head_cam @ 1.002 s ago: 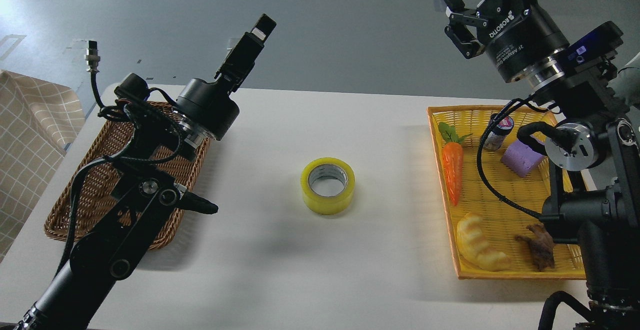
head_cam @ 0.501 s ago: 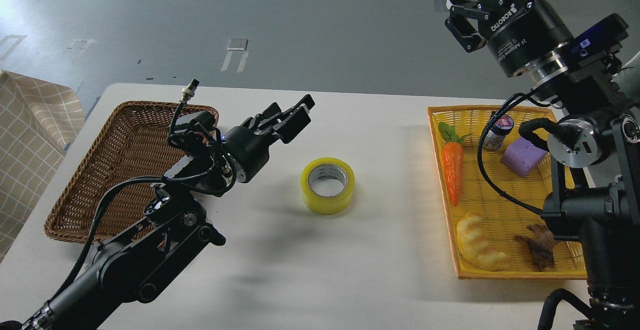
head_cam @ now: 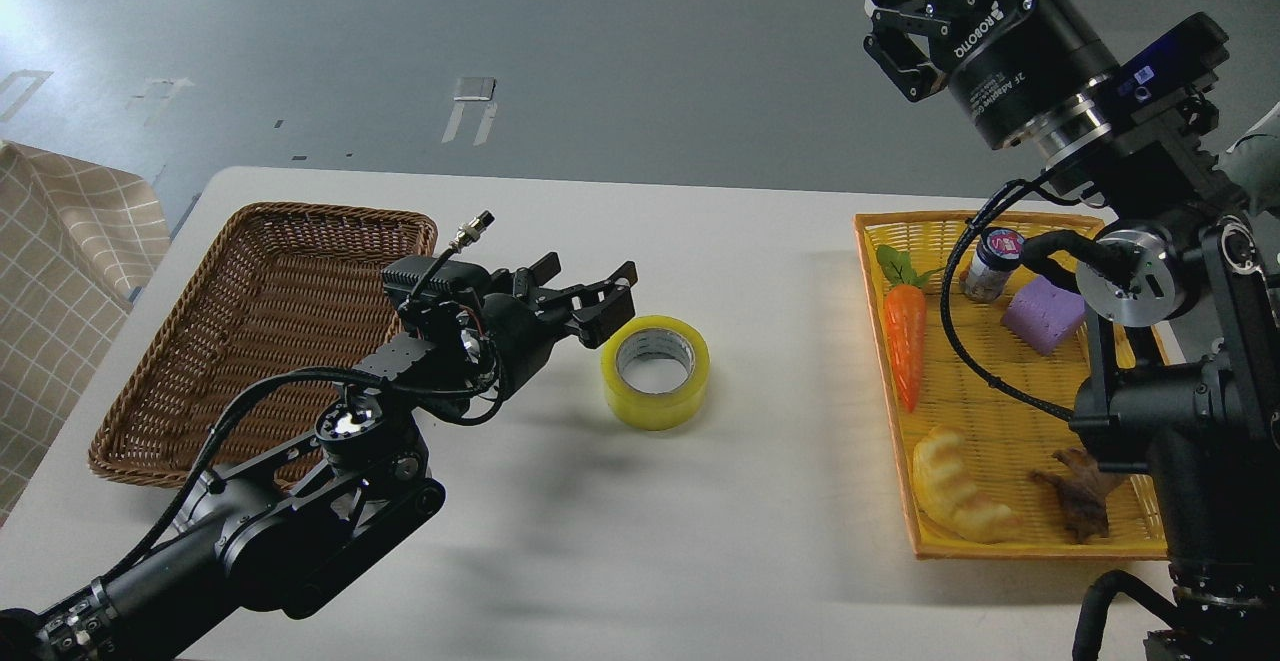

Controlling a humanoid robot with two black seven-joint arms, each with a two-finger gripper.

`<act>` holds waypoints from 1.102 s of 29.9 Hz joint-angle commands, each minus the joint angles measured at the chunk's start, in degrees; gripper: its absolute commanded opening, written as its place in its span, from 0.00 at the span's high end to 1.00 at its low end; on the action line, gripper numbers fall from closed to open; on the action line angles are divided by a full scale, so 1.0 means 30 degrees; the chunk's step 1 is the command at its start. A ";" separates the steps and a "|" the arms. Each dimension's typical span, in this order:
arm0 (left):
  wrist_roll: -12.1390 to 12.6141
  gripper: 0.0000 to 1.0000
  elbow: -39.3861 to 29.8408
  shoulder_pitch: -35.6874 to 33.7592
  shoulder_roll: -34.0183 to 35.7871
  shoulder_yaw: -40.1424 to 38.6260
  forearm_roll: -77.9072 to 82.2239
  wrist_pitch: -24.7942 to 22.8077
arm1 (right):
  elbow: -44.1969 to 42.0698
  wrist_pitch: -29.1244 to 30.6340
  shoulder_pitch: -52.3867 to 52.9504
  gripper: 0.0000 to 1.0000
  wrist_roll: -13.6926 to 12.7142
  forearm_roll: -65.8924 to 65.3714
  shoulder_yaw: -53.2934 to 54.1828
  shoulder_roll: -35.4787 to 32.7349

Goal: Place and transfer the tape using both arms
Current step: 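Move the left gripper from the basket toward the tape roll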

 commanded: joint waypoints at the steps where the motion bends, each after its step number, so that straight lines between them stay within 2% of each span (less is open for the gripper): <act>1: 0.0078 0.03 0.0001 -0.0438 0.0003 0.1021 0.0110 -0.0593 | -0.0308 -0.0001 0.0016 0.00 0.0001 0.0015 0.0028 0.0001; 10: -0.0508 0.02 -0.0028 -0.1053 -0.0935 0.1227 -0.0330 -0.0800 | -0.0513 -0.0001 0.0016 0.00 0.0001 0.0015 0.0028 0.0001; 14: -0.0127 0.02 0.0528 -0.1698 -0.0876 0.1695 -0.0008 -0.0946 | -0.0660 -0.0030 0.0016 0.00 0.0001 0.0015 0.0057 0.0001; 18: 0.0837 0.02 0.1842 -0.2400 -0.0759 0.2516 0.1464 -0.0976 | -0.0776 -0.0030 -0.0042 0.00 0.0001 0.0015 0.0028 0.0001; 20: 0.1044 0.02 0.2546 -0.2490 -0.0788 0.2633 0.1464 -0.0976 | -0.0806 -0.0030 -0.0043 0.00 0.0001 0.0015 0.0028 0.0001; 33: 0.1162 0.02 0.2843 -0.2168 -0.1052 0.2663 0.1464 -0.0976 | -0.1187 -0.0001 -0.0102 0.00 0.0001 0.0015 -0.0002 0.0001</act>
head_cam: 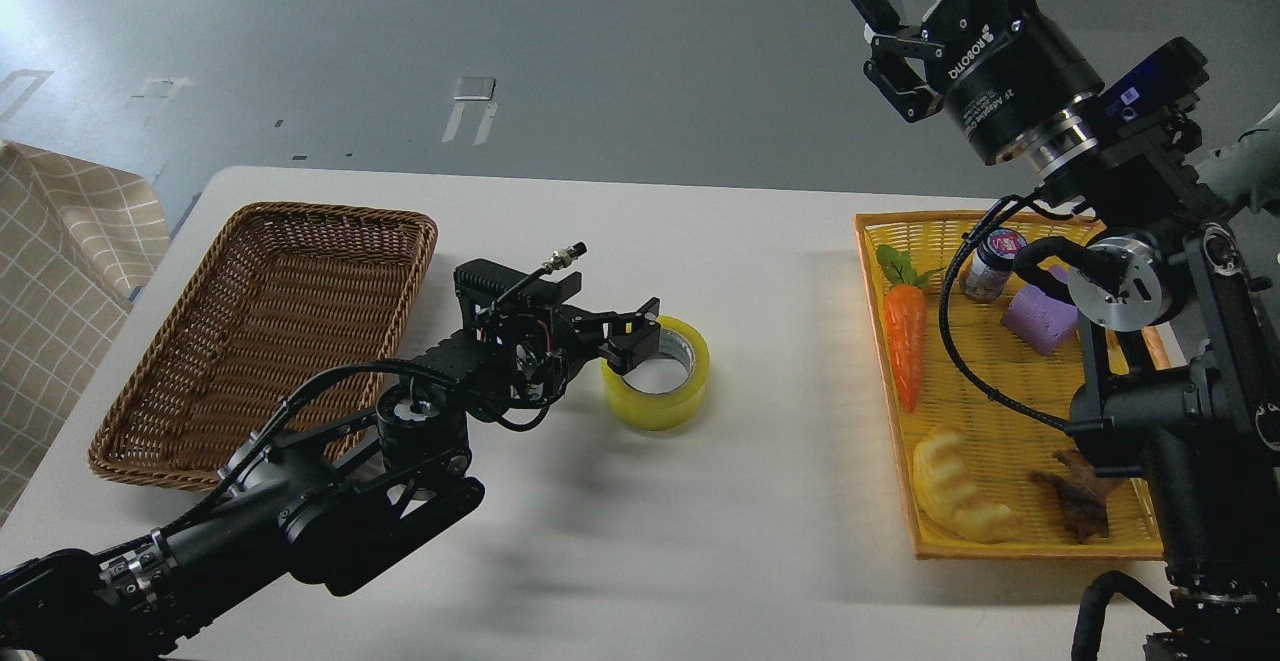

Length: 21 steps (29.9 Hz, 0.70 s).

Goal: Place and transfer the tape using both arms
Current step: 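Move the left gripper from the basket toward the tape roll, then close the left gripper on the tape roll's rim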

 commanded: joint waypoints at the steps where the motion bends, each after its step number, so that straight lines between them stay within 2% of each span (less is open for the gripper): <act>1: 0.0001 0.02 0.0000 0.0086 -0.0050 0.0028 -0.0002 0.0002 | -0.0036 0.0003 0.0018 0.00 0.0001 -0.0030 0.0000 0.0000; 21: 0.0001 0.02 0.0438 0.0027 -0.0782 0.1259 -0.0002 -0.0144 | -0.0329 -0.0026 -0.0187 0.00 0.0030 -0.0030 0.0000 0.0000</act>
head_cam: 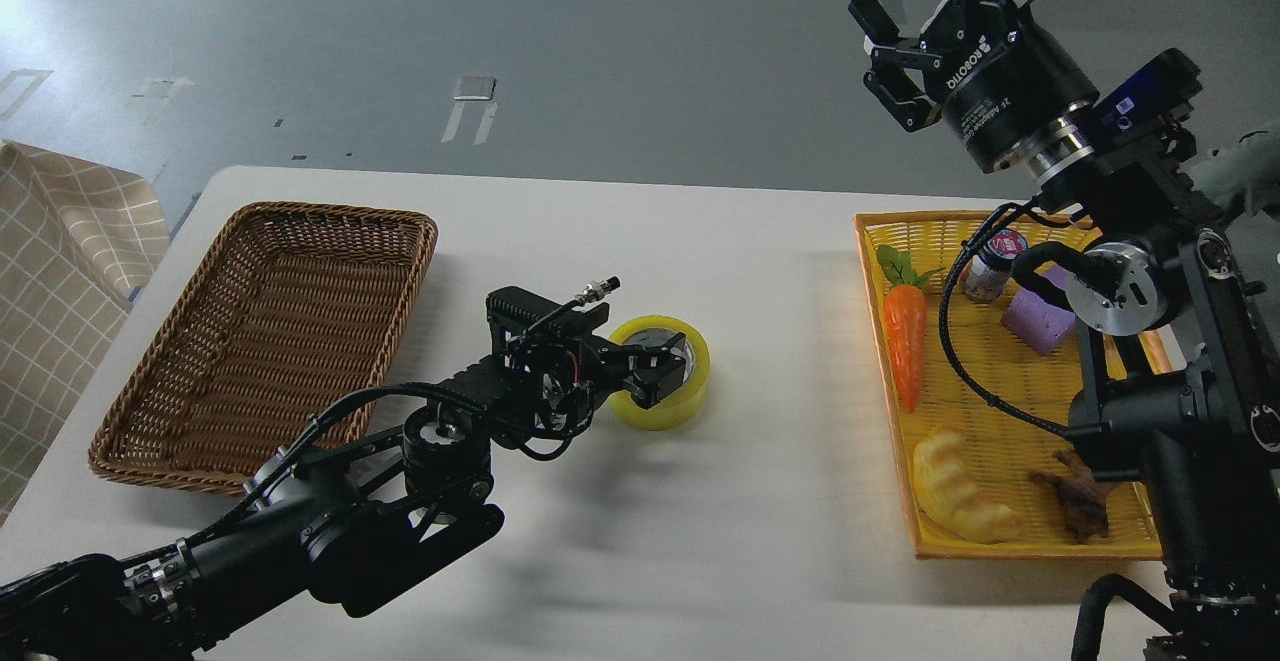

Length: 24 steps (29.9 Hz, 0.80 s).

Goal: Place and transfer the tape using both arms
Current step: 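Close the left gripper on the tape roll's rim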

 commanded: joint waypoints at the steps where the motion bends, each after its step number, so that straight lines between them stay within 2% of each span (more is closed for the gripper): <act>1: 0.0001 0.02 0.0206 -0.0032 -0.0076 0.0030 -0.0002 -0.0007 | -0.0016 -0.0001 -0.0022 0.00 -0.0001 0.0001 0.0001 0.0000; 24: -0.0175 0.02 0.0733 -0.0149 0.0217 0.0030 -0.0038 -0.0476 | -0.0045 -0.0030 -0.0520 0.00 0.0029 0.0001 0.0001 0.0000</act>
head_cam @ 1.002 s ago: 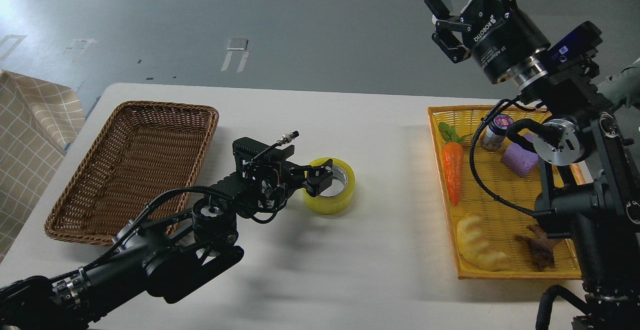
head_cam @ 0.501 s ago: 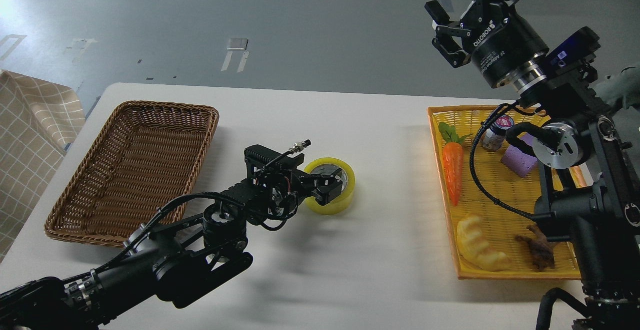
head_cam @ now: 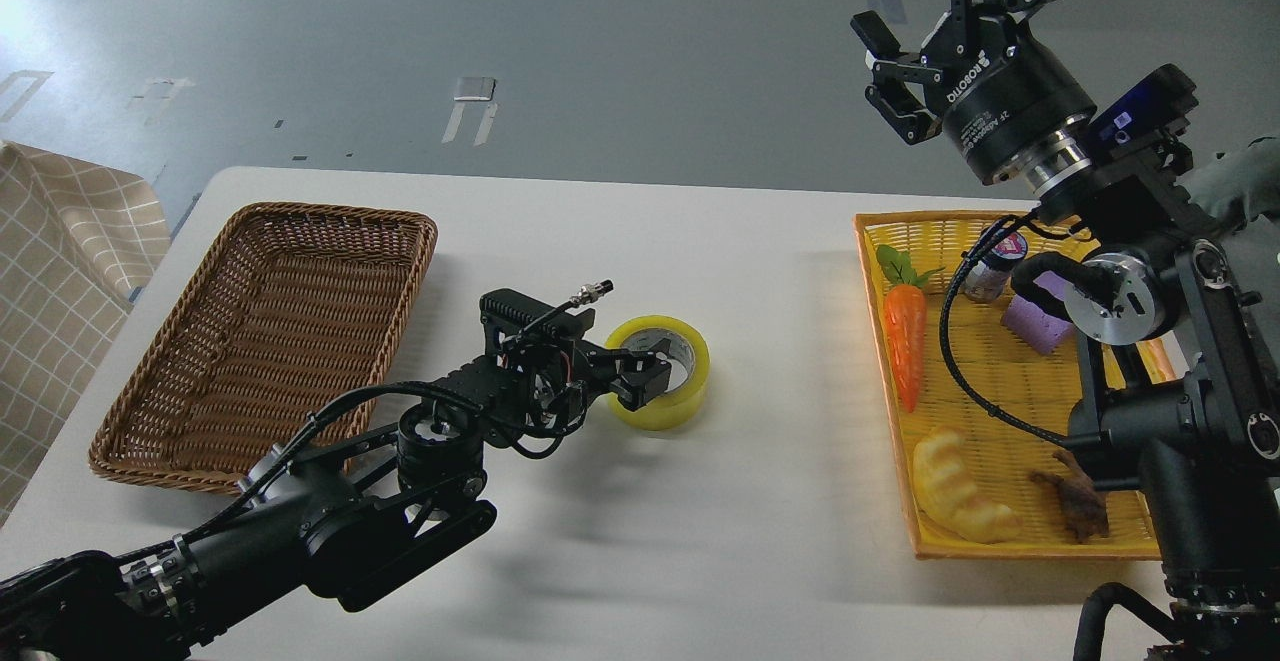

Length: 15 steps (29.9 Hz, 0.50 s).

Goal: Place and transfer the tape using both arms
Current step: 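Close the left gripper on the tape roll's rim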

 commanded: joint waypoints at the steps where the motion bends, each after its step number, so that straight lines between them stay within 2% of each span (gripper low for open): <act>1: -0.0075 0.02 0.0002 0.0014 0.0018 -0.0007 -0.0066 -0.0054 | -0.0004 0.0000 -0.0167 0.00 -0.0001 0.0000 0.0029 0.0000; 15: -0.0192 0.02 0.0207 0.0043 -0.0011 0.0022 -0.0096 -0.0142 | 0.0055 0.0000 -0.0196 0.00 -0.0001 0.0000 0.0058 0.0000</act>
